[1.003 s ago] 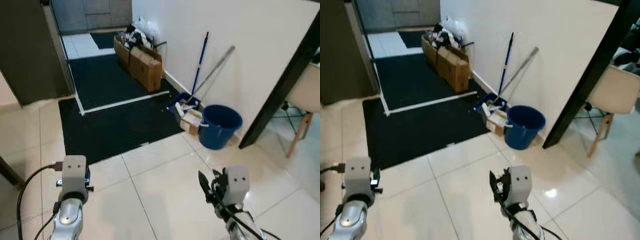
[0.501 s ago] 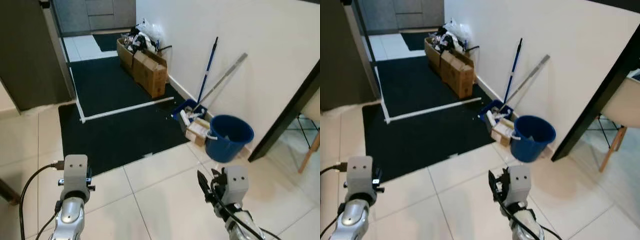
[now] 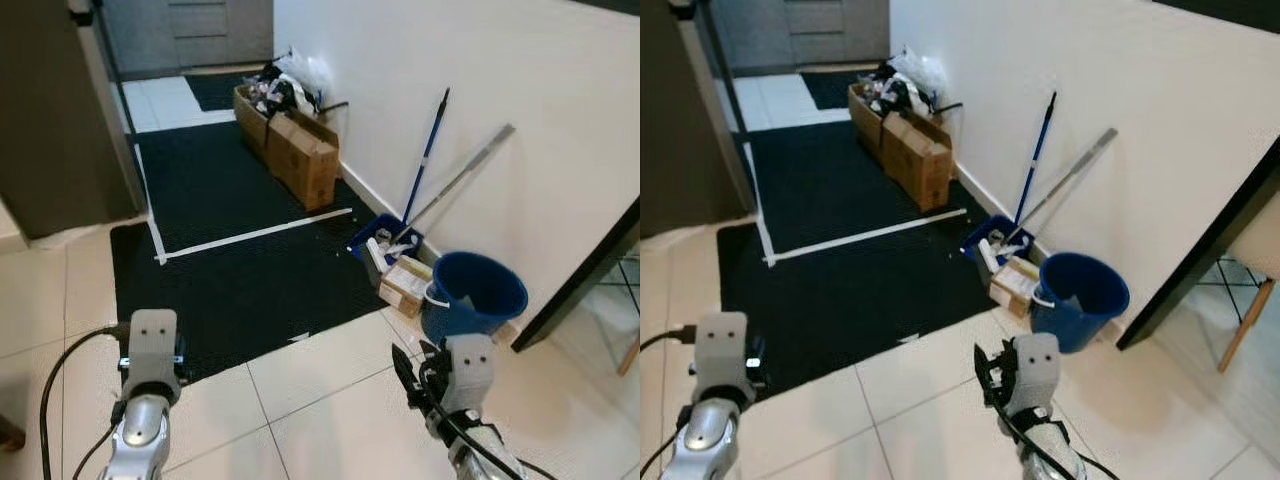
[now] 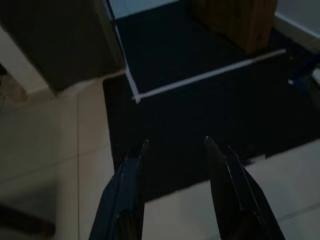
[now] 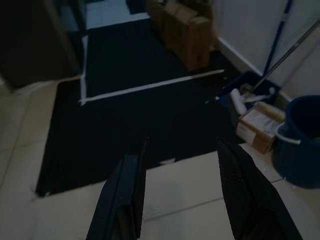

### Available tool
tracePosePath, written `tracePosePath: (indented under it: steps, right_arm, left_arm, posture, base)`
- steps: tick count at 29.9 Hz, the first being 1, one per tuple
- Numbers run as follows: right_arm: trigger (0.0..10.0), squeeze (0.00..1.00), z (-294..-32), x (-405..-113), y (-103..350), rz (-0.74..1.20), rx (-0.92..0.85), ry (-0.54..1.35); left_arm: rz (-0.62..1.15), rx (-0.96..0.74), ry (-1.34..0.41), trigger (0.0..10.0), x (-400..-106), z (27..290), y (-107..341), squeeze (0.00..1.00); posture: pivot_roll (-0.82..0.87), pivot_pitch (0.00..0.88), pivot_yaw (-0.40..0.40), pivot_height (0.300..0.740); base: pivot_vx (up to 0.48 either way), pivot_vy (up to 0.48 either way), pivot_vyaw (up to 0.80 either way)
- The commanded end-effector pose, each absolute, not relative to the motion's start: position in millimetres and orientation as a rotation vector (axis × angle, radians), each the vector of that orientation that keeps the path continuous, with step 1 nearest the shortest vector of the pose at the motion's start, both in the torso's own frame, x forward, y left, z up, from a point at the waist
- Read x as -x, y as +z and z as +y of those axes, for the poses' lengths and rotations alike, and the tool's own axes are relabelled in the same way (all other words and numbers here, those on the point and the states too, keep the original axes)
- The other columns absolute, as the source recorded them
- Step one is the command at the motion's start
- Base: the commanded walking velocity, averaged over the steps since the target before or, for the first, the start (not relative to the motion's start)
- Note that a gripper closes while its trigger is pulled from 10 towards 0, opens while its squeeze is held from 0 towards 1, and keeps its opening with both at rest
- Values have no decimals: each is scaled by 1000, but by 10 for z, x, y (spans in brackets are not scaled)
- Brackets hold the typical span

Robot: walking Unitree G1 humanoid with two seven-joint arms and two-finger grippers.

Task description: Setting the table

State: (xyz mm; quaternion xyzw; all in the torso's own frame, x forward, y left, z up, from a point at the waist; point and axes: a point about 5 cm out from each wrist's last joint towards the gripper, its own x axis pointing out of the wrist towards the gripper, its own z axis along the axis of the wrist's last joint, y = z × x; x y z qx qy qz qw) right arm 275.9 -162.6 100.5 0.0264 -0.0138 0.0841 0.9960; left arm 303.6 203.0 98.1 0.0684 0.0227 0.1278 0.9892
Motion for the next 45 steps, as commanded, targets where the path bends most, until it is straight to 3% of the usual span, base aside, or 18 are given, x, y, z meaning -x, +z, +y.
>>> tracePosePath:
  steps: [1, 20, 39, 45]
  right_arm:
    - [10000, 0, -1673, -2738, 967, -11, -49, 155]
    - [10000, 0, -1674, -2733, 959, -9, -49, 152]
    - [10000, 0, -1673, -2725, 956, -5, -56, 157]
    - [10000, 0, -1675, -2725, 941, 12, -135, 132]
  left_arm:
    - [69, -139, 247, 10000, -3008, 2004, 912, 0]
    - [84, -143, 232, 10000, -3004, 1964, 887, 0]
    - [116, -114, 83, 10000, -2976, 1739, 830, 0]
    - [139, -104, -1, 10000, -2951, 1639, 804, 0]
  posture:
    - [28, 101, 54, 740]
    - [28, 103, 56, 740]
    - [22, 106, 57, 740]
    - [22, 106, 58, 740]
  base:
    - [480, 0, 0]
    - [462, 0, 0]
    - [0, 0, 0]
    - [0, 0, 0]
